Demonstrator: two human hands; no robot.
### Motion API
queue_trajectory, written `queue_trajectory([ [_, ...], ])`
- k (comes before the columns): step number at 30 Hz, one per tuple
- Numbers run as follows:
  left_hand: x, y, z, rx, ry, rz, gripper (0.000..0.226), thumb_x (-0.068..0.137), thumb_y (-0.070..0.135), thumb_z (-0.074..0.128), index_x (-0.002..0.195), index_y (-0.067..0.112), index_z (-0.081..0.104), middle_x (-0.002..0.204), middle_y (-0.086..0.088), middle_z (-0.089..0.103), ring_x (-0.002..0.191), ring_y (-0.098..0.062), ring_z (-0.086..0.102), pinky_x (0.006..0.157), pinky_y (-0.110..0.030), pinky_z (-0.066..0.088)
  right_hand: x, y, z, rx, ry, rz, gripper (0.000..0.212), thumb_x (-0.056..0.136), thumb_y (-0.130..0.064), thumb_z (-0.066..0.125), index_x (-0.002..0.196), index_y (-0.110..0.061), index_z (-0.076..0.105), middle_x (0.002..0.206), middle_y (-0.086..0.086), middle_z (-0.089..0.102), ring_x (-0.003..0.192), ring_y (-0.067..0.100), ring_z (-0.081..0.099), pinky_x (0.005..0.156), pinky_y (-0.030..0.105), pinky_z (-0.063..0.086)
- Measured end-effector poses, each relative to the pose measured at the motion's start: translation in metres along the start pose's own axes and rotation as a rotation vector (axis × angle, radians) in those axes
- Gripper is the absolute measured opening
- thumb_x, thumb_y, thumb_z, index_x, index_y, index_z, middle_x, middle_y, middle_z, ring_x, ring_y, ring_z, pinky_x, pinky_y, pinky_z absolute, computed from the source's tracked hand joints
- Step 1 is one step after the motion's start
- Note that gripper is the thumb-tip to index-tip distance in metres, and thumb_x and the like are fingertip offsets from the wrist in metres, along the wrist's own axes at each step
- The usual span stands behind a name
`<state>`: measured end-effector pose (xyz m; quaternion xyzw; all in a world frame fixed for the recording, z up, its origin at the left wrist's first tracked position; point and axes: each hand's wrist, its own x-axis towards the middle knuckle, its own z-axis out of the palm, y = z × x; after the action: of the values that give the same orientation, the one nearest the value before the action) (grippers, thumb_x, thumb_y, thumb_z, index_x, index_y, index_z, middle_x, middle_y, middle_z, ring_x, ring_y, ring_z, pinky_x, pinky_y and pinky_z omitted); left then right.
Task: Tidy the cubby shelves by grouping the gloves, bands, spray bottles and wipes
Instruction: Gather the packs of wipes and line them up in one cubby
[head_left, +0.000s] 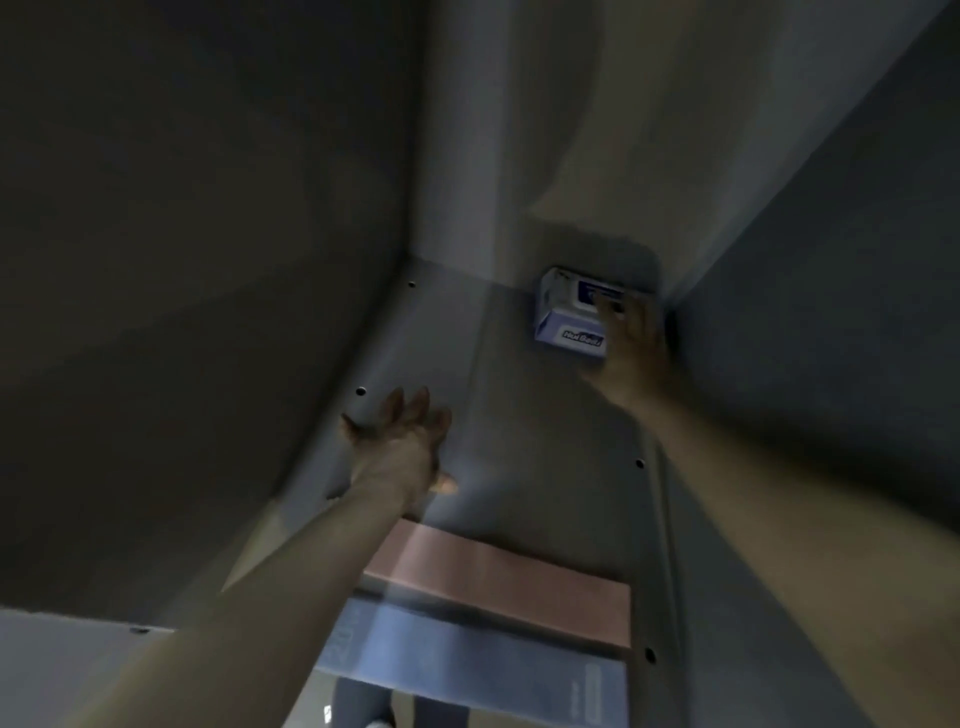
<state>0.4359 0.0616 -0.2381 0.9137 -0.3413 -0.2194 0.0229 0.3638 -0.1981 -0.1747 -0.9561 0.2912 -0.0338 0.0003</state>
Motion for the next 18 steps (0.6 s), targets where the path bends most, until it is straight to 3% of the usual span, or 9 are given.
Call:
queue_trajectory([
  [6, -0.003, 0.002, -0.002, -0.006, 0.023, 0.002, 0.096, 0.072, 0.061, 0.069, 0.149, 0.039, 0.016, 0.162, 0.009, -0.001, 0.149, -0.019, -0.004, 0.106, -0.071, 0.017, 0.066, 0.028, -0.016, -0.020, -0.337, 0.058, 0.110, 0.072, -0.037, 0.081, 0.154, -0.018, 0.010, 0.155, 0.013, 0.022, 0.142, 0.034, 0.022, 0.109, 0.040, 0.030],
  [10, -0.002, 0.001, -0.003, -0.015, 0.020, 0.003, 0.097, 0.071, 0.060, 0.070, 0.149, 0.039, 0.016, 0.161, 0.009, 0.001, 0.149, -0.019, -0.004, 0.106, -0.072, 0.014, 0.071, 0.029, -0.016, -0.149, -0.288, 0.050, 0.112, 0.064, -0.047, 0.084, 0.150, -0.011, 0.022, 0.148, 0.020, 0.029, 0.138, 0.038, 0.025, 0.109, 0.044, 0.031],
  [14, 0.000, -0.001, -0.003, -0.041, 0.018, -0.003, 0.097, 0.070, 0.058, 0.071, 0.149, 0.040, 0.017, 0.161, 0.011, 0.001, 0.149, -0.018, -0.005, 0.106, -0.072, 0.012, 0.054, 0.024, -0.009, -0.221, -0.317, 0.121, 0.114, 0.062, -0.066, 0.076, 0.147, -0.011, 0.022, 0.152, 0.017, 0.024, 0.140, 0.035, 0.021, 0.112, 0.046, 0.019],
  [18, 0.001, -0.003, -0.004, -0.035, 0.018, -0.003, 0.097, 0.070, 0.059, 0.071, 0.149, 0.040, 0.017, 0.161, 0.011, 0.001, 0.149, -0.018, -0.004, 0.105, -0.073, 0.012, 0.022, 0.020, 0.008, 0.174, -0.267, 0.218, 0.108, 0.056, -0.042, 0.089, 0.139, -0.010, 0.028, 0.143, 0.017, 0.036, 0.130, 0.036, 0.038, 0.105, 0.046, 0.036],
])
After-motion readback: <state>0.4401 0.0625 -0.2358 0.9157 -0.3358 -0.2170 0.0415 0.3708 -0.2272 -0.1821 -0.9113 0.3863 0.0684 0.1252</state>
